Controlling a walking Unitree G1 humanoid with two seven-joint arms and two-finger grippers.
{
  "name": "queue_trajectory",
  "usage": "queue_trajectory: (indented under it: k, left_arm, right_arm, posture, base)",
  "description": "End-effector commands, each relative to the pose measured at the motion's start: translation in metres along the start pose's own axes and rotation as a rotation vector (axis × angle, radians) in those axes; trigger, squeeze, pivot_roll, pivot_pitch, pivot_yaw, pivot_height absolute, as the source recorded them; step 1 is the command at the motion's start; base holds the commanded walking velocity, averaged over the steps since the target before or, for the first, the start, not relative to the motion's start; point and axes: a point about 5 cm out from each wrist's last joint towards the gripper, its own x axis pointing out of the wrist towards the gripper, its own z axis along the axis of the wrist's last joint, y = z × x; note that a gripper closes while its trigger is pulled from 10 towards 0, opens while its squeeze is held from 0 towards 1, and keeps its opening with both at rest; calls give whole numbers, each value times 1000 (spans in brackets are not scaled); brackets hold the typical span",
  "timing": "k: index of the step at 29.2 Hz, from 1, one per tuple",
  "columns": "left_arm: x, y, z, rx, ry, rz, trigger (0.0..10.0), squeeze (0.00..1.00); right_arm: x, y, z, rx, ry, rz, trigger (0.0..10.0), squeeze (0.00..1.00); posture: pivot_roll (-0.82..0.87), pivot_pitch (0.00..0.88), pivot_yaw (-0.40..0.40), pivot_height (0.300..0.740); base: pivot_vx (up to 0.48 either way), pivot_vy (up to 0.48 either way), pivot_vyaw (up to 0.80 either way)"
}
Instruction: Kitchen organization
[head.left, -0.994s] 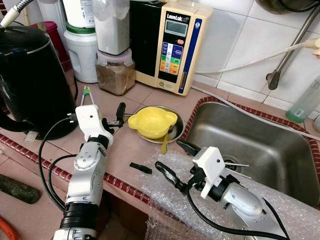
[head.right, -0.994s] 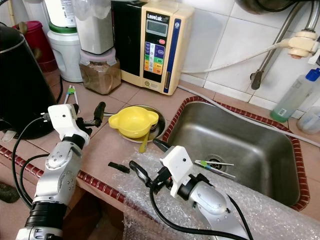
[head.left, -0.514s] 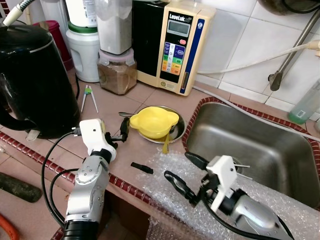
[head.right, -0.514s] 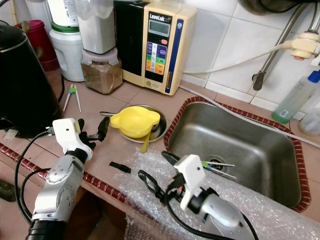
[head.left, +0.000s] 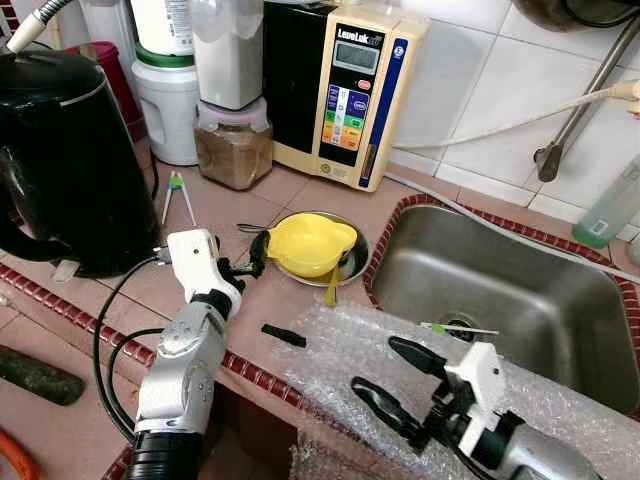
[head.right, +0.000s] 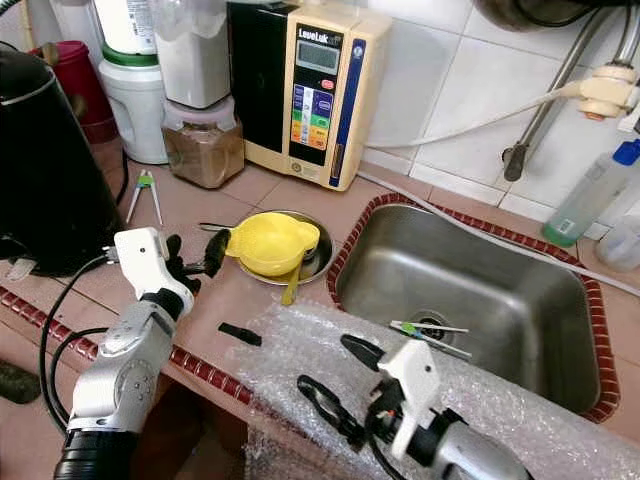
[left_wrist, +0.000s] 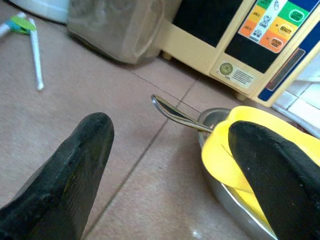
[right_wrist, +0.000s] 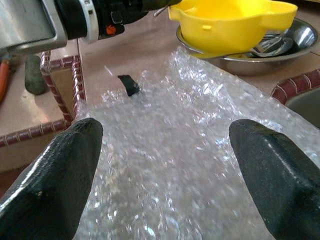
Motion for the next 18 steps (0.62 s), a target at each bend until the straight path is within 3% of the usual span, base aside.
queue_trajectory:
  k: [1,2,3,16,17,18]
  left_arm:
    - [4,-7,1,-18,10,-26,10000,67]
    - [4,-7,1,-21,13,-29,10000,67]
    - [5,-9,0,-25,26,-37,10000,0]
    - [6,-17,-7,-3,133,-101,10000,0]
    - [7,-18,-7,-19,135,-112,7843,0]
    - [7,-19,-7,-23,134,-115,4627,0]
  right_arm:
    - [-2,0,5,-19,-14,18,10000,0]
    - [-2,0,5,-21,-14,23,10000,0]
    - [-1,1,6,-22,-16,29,10000,0]
    - [3,1,10,-22,-44,63,10000,0]
    - [3,1,9,-25,-42,65,10000,0]
    - [4,2,9,-25,-42,65,10000,0]
  posture:
    - [160,0,-75,740]
    - [160,0,-75,740]
    - [160,0,-74,740]
    - [173,0,-74,740]
    - [174,0,-75,740]
    - [174,0,-75,740]
  base:
    - [0,0,0]
    - [0,0,0]
    - [0,0,0]
    - [0,0,0]
    - [0,0,0]
    - [0,0,0]
